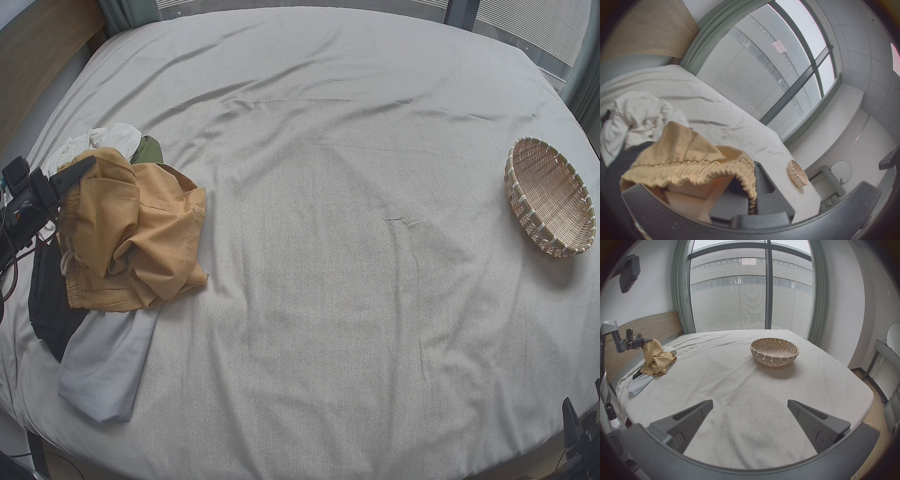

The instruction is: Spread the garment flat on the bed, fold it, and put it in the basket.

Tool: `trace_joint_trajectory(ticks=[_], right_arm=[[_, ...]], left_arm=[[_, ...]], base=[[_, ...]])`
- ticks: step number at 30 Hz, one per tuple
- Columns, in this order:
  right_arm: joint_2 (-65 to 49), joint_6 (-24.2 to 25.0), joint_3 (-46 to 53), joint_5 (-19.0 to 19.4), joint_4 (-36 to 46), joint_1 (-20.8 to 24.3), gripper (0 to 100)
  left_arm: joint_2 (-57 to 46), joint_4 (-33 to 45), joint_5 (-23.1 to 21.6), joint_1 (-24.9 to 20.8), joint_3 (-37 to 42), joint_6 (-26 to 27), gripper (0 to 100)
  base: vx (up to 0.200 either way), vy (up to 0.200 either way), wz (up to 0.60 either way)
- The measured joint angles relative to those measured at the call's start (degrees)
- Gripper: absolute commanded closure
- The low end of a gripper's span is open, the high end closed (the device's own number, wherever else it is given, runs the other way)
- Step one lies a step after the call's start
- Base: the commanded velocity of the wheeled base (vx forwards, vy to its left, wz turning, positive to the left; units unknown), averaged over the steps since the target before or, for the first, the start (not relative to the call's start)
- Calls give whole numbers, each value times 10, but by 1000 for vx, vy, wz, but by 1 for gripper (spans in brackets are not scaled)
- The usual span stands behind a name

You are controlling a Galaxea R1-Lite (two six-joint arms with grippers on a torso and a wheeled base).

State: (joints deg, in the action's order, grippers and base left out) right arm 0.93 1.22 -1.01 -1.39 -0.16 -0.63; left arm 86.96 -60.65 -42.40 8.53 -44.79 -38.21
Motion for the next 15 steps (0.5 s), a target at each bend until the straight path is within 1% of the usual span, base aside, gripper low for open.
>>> trace_joint_trajectory(ticks=[5, 12, 15], right_arm=[[0, -1, 0, 0, 0, 0, 0], [0, -2, 0, 0, 0, 0, 0], [0, -2, 0, 1, 0, 0, 0]], left_arm=[[-18, 30, 78, -97, -39, -15, 100], [-31, 105, 156, -219, -97, -20, 100], [-34, 139, 187, -270, -120, -9, 100]], base=[[0, 0, 0], [0, 0, 0], [0, 0, 0]])
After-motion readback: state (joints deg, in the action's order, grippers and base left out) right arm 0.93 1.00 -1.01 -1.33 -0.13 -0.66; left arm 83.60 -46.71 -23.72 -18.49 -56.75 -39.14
